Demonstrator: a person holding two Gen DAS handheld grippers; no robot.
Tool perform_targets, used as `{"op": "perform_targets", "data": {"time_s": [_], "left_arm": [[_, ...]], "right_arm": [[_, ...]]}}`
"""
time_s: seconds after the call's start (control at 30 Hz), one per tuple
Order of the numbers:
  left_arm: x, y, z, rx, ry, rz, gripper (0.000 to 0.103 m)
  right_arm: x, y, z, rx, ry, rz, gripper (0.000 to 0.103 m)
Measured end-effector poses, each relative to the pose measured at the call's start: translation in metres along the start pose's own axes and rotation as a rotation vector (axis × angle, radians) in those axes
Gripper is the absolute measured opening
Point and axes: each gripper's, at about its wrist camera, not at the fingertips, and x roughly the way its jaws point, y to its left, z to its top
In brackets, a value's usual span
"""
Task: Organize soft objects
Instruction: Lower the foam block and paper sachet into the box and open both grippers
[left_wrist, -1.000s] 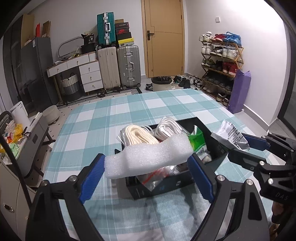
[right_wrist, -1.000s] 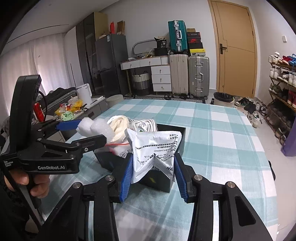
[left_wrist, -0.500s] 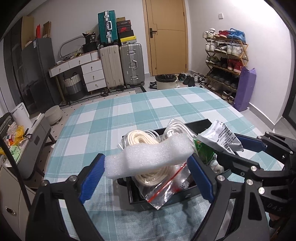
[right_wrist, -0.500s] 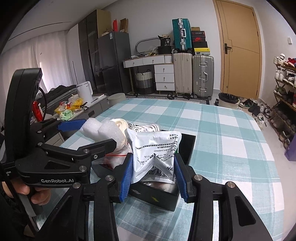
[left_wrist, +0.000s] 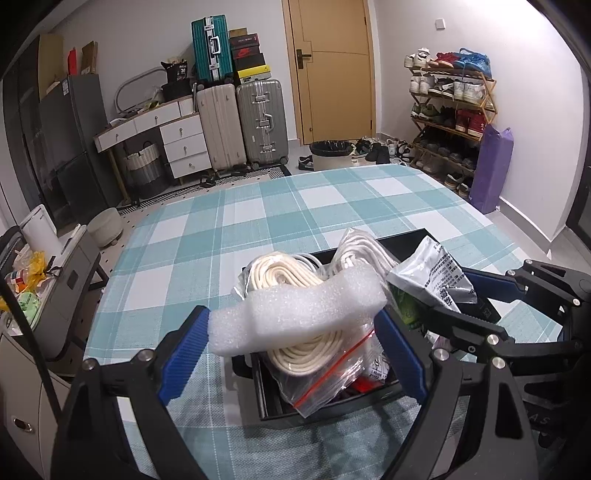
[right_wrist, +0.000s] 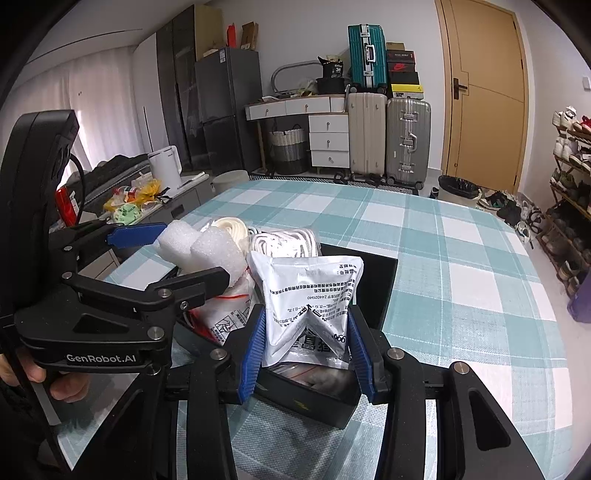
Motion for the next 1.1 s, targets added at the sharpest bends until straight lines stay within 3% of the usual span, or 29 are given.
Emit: {"op": "perform_targets", "data": {"time_s": [0.23, 0.33, 0.5, 0.7, 1.1], "left_arm": [[0.002, 0.001, 0.000, -0.013, 0.001, -0.011, 0.091], [0.002, 0.002, 0.001, -0.024, 0.004, -0.019, 0.091], [-0.001, 0.003, 0.000, -0.026, 0.006, -0.021, 0.091], [-0.013, 0.002, -0.004, -0.020, -0.035, -0.038, 0.099], [-0.045, 0.006, -0.024, -0.053, -0.102, -0.054, 0.103]], "right_arm": [[-0.001, -0.002, -0.001, -0.005, -0.016, -0.008, 0.045], [-0.004, -0.001, -0.001, -0.010, -0.020, -0.001, 0.054], [-0.016, 0.005, -0.004, -0.067, -0.054, -0.027, 0.084], [-0.026, 0.006, -0.009, -0.081, -0.061, -0.042, 0.100], [-0.050, 0.003, -0.022, -0.038, -0.124, -0.055, 0.102]]}}
